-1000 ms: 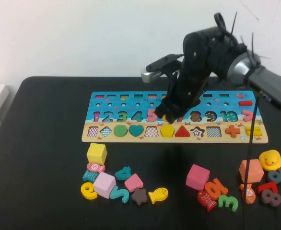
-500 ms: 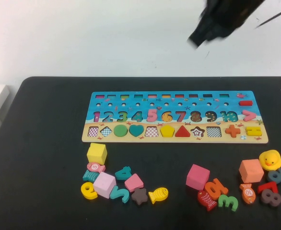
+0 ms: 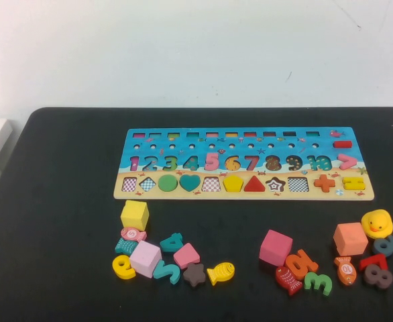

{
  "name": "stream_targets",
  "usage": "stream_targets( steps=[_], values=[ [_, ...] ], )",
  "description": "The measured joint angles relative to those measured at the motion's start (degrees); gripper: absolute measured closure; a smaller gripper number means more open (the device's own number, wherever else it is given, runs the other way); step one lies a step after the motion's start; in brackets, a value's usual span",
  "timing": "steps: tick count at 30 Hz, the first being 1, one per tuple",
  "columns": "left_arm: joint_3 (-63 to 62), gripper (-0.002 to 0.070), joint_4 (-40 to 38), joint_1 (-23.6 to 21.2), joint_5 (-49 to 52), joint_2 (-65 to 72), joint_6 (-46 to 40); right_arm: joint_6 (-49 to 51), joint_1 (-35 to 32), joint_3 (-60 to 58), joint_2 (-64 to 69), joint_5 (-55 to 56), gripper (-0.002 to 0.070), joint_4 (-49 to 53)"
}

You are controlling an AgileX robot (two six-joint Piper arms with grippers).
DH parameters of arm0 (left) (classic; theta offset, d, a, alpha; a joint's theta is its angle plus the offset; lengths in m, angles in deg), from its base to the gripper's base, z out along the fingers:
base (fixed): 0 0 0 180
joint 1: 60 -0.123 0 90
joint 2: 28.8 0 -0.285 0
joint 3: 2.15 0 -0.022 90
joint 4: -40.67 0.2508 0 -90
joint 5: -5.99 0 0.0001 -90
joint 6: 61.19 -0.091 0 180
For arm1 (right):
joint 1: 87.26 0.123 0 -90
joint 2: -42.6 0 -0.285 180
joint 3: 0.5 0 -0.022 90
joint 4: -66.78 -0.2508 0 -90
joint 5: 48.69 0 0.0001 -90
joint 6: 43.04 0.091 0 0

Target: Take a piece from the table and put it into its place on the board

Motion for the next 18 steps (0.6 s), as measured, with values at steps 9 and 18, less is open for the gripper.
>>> stream_targets(
  steps=[9, 18],
  values=[
    [0.0, 0.0677, 0.0, 0.0, 0.0, 0.0, -0.12, 1.19, 0.0, -7.86, -8.29, 0.0, 0.0657, 0.55],
    [0.0, 0.0677, 0.0, 0.0, 0.0, 0.0, -0.01, 1.19, 0.0, -8.17, -5.08, 0.0, 0.0657, 0.55]
  ],
)
